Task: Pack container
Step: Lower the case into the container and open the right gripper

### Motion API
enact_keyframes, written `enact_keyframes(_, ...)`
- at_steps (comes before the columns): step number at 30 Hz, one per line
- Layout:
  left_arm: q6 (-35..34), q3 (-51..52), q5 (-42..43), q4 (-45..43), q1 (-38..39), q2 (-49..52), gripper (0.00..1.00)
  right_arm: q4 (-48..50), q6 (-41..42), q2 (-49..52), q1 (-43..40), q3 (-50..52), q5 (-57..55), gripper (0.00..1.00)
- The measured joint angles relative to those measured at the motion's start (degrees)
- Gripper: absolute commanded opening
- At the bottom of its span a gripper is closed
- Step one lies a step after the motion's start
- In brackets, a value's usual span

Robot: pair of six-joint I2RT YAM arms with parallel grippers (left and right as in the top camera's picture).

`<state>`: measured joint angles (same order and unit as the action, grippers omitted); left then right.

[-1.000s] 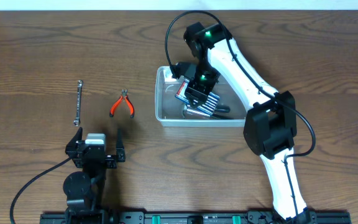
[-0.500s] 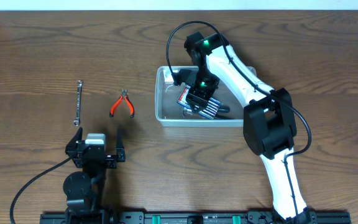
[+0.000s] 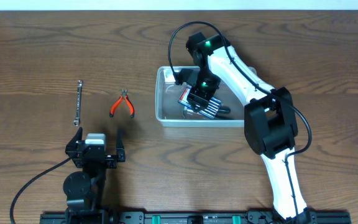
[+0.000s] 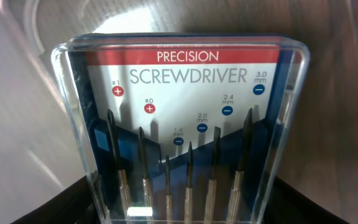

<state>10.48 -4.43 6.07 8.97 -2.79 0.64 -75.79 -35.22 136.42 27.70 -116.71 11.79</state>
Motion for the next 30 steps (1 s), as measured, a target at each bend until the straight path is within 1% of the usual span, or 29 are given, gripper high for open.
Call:
enact_keyframes(5,0.0,0.0,0.0,0.0,0.0,0.0,0.98,0.4,0.0,0.0,0.0,2.5,0.0,0.35)
enact_keyframes(7,0.0,0.0,0.0,0.0,0.0,0.0,0.98,0.5,0.0,-0.2,-0.1,2.8,0.0,0.42)
enact_keyframes(9,0.0,0.0,0.0,0.0,0.0,0.0,0.98,0.6,0.0,-0.3,-0.2,2.9,0.0,0.45)
enact_keyframes(10,0.0,0.0,0.0,0.0,0.0,0.0,0.98,0.7,0.0,-0.3,-0.2,2.9,0.0,0.48)
enact_keyframes(12,0.0,0.0,0.0,0.0,0.0,0.0,0.98,0.7,0.0,-0.3,-0.3,2.9,0.0,0.57)
enact_keyframes(17,0.0,0.0,0.0,0.0,0.0,0.0,0.98,0.7,0.0,-0.3,-0.3,2.9,0.0,0.66)
enact_keyframes(20,0.0,0.0,0.0,0.0,0.0,0.0,0.98,0.5,0.2,-0.3,-0.3,2.7,0.0,0.73)
enact_keyframes(26,0.0,0.0,0.0,0.0,0.0,0.0,0.98,-0.7,0.7,-0.3,-0.6,-0.6,-0.2,0.82)
enact_keyframes(30,0.0,0.0,0.0,0.0,0.0,0.0,0.98,-1.4,1.2,-0.3,-1.0,-3.8,-1.1,0.84)
